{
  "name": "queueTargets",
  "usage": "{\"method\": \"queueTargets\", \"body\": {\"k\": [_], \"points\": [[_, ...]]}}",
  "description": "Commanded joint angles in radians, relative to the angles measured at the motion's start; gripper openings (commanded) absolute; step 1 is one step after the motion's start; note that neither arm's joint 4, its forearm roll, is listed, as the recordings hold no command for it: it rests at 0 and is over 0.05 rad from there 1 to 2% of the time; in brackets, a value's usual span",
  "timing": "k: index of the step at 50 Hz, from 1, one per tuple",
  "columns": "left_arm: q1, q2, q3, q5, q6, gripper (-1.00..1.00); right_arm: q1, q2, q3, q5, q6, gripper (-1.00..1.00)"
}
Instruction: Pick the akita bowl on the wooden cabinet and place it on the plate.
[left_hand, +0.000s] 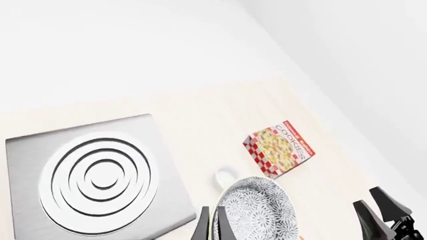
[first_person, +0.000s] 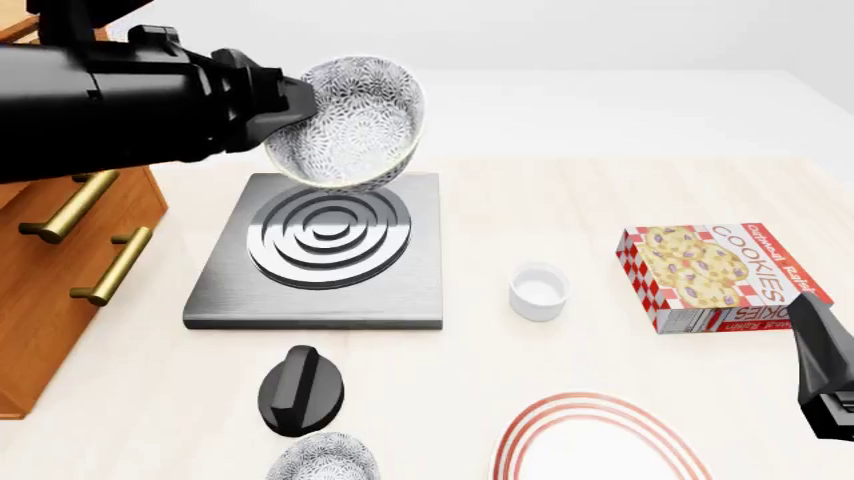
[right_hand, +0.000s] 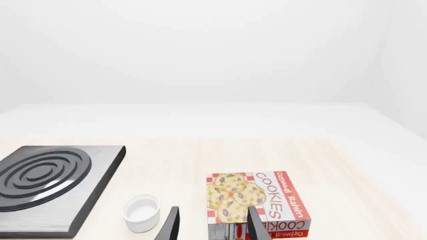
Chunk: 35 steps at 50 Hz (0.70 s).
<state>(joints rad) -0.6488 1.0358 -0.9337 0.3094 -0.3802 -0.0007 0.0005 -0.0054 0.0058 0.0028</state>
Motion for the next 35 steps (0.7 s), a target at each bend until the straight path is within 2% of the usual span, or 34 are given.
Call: {"method": "queueTargets", "body": {"k": [1,35], "points": [[-0.034,0.015,0.010,-0.023,0.005,-1.00,0.000,0.000,0.000,0.000,0.000,1.00],[-0.125,0.085,0.017,-0.071,-0.001,-1.00,0.000,0.000,0.000,0.000,0.000,1.00]]}}
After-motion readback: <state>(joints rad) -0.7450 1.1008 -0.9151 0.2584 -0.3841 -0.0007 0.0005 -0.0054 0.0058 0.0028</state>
